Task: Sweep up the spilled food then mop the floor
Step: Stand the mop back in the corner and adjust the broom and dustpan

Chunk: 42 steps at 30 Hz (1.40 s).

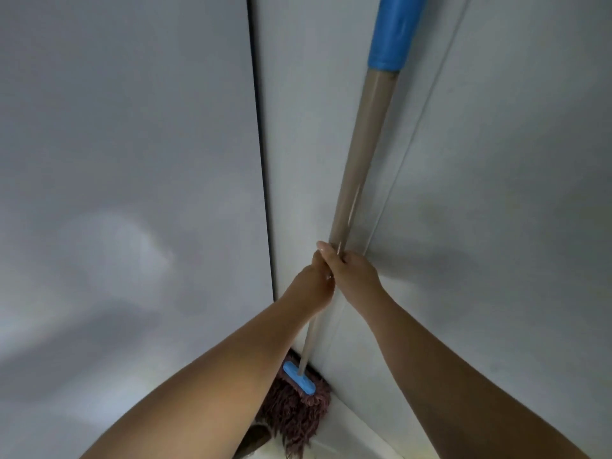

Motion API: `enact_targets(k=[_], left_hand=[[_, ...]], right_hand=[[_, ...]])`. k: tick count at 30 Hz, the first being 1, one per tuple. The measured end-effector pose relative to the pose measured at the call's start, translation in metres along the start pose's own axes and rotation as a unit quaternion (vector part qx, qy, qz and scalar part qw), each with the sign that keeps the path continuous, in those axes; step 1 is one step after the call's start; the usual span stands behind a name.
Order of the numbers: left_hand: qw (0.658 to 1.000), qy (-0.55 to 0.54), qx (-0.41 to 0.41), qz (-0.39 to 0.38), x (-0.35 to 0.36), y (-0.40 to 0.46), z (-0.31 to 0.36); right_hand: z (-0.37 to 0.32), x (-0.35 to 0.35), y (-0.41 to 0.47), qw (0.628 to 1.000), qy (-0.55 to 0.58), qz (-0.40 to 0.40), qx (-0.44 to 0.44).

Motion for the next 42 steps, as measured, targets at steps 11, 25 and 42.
enact_targets(k=[11,25,42], left_hand=[[0.998,0.001,0.011,0.065,-0.014,0.000,0.022],[0.997,-0.028,-0.069,0.032,-0.022,-0.019,0.004],[0.936,-0.245,-0.175,0.183,-0.053,-0.221,0.002]], right_hand=[[0.021,-0.019,-0.006,0.998,0.051,0.018,0.039],[0.019,-0.026,-0.022,0.998,0.055,0.013,0.025],[0.044,0.018,-0.111,0.994,0.066,-0.082,-0.025]])
Point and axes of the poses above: each hand's wrist, its own y-axis towards the middle knuckle, its own x-axis out of the palm, z = x × y, the point moved 6 cm from there along y, towards the middle knuckle, and after that the axes turned 7 degrees about x, right-handed, at the moved point
